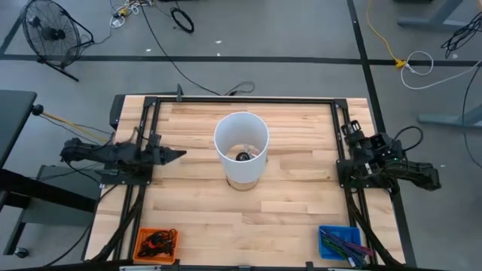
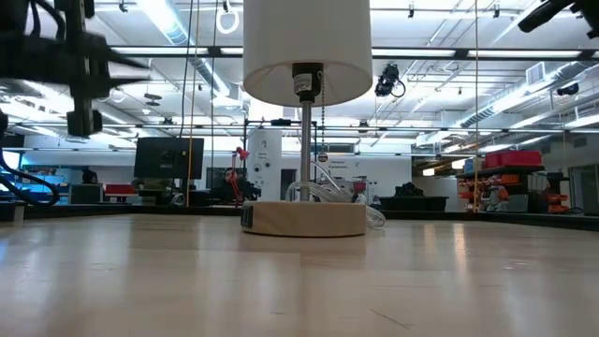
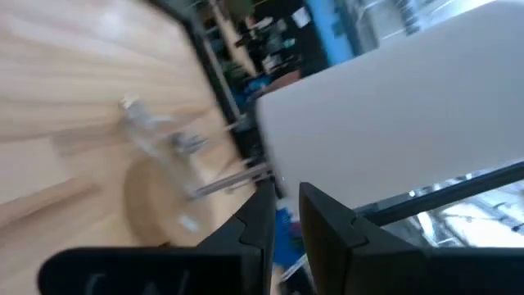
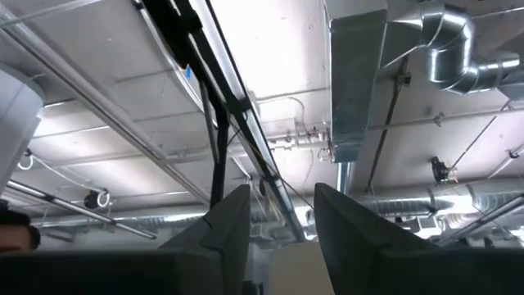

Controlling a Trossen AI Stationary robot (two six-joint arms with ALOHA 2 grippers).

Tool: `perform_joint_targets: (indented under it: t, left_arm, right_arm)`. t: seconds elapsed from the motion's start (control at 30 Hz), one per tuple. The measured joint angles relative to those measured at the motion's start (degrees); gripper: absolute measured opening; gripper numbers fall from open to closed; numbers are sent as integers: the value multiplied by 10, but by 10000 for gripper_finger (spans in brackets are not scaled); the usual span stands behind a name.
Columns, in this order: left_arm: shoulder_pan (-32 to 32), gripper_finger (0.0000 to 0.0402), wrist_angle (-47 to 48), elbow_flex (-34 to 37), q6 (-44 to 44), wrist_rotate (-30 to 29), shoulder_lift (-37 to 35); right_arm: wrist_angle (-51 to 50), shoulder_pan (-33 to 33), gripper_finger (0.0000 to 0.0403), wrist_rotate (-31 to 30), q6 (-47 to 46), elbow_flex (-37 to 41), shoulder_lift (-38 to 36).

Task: Pick & Place USB Port
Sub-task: Return to Home Position

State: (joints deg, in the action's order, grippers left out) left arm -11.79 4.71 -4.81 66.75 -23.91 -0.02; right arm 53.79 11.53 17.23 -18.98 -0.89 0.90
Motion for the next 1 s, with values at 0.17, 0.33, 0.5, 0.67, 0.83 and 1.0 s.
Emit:
perform_joint_targets:
  t: [0.17, 0.33, 0.5, 0.67, 0.83, 1.0]
  left_arm:
    - [1, 60, -88, 41, 0, 5, 0]
    - [1, 60, -101, 43, -3, 5, 0]
    - [21, 60, -103, 43, -4, 6, 0]
    - [56, 60, -103, 43, -4, 6, 0]
    - [86, 60, -103, 43, -4, 6, 0]
    - [103, 60, -103, 43, -4, 6, 1]
  right_arm:
    - [-22, 0, 137, -3, 0, 0, 2]
    - [-89, 0, 137, 4, 86, 0, 2]
    - [-235, 0, 137, 22, 214, 0, 2]
    - [-389, 0, 137, 48, 226, 0, 2]
    - [-505, 0, 137, 42, 227, 0, 8]
    - [-502, 0, 137, 3, 212, -1, 16]
